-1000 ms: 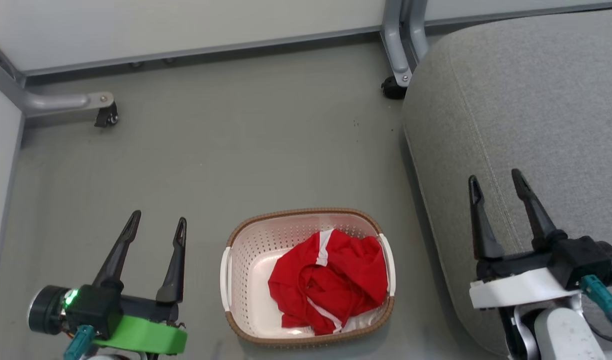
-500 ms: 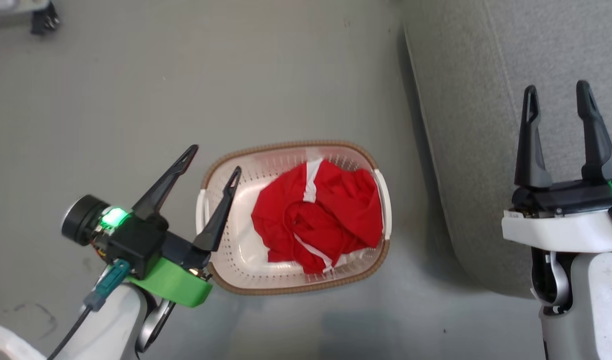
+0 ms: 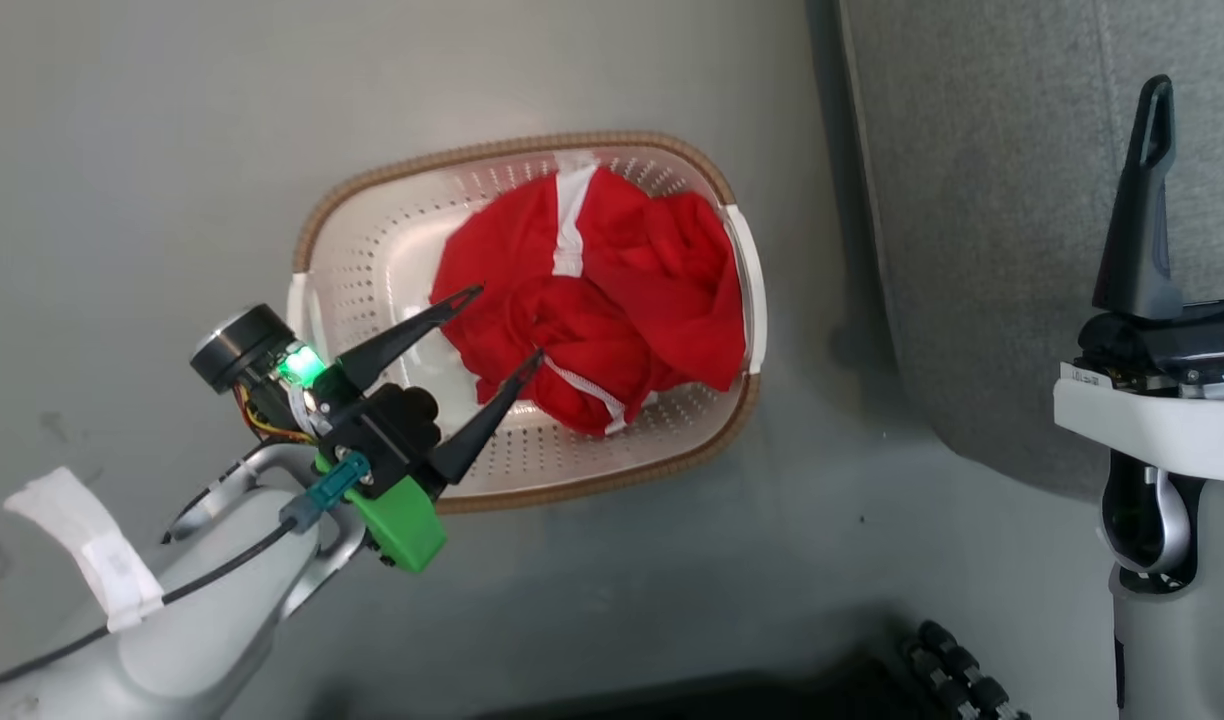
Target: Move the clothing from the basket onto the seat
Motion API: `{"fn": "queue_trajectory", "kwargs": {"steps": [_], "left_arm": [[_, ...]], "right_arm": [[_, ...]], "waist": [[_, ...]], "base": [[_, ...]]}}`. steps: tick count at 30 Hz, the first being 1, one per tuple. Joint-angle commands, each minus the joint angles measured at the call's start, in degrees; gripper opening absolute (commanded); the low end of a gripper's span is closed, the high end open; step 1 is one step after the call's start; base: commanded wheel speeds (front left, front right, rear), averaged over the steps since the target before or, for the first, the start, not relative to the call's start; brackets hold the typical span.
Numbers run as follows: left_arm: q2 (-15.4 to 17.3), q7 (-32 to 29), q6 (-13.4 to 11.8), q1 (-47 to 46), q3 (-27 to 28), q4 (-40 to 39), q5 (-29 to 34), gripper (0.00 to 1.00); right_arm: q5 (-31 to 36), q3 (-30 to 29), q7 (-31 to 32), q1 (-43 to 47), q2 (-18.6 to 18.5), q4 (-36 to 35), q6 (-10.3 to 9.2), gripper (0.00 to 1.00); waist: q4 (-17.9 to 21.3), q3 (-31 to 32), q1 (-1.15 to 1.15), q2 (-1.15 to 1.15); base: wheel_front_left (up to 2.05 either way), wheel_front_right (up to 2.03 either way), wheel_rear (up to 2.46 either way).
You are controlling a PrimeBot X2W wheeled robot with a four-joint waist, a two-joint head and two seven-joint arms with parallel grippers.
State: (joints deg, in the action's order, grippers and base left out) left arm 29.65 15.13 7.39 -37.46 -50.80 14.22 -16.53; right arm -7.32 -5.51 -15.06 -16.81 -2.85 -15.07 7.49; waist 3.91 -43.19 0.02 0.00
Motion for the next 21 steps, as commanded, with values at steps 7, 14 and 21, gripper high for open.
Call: {"fn": "queue_trajectory", "kwargs": {"steps": [7, 14, 21], "left_arm": [[1.0, 0.0, 0.2, -7.4, -5.6, 8.6, -0.5, 1.00], [-1.1, 0.0, 0.2, -10.8, -6.2, 15.4, -3.1, 1.00], [-3.0, 0.0, 0.2, -14.2, -7.8, 21.3, -4.5, 1.00]], "right_arm": [[-1.5, -0.1, -0.2, -1.1, -0.1, -2.5, 0.00, 1.00], [-2.4, -0.4, -0.2, -1.4, -0.1, -4.5, 0.00, 1.00], [-3.5, 0.5, -0.2, -0.8, -0.1, -5.1, 0.00, 1.00]], "waist": [[5.1, -10.0, -0.02, 0.00], [6.0, -12.8, -0.02, 0.00], [7.0, -14.3, -0.02, 0.00]], "base": [[0.00, 0.00, 0.00], [0.00, 0.00, 0.00], [0.00, 0.00, 0.00]]}}
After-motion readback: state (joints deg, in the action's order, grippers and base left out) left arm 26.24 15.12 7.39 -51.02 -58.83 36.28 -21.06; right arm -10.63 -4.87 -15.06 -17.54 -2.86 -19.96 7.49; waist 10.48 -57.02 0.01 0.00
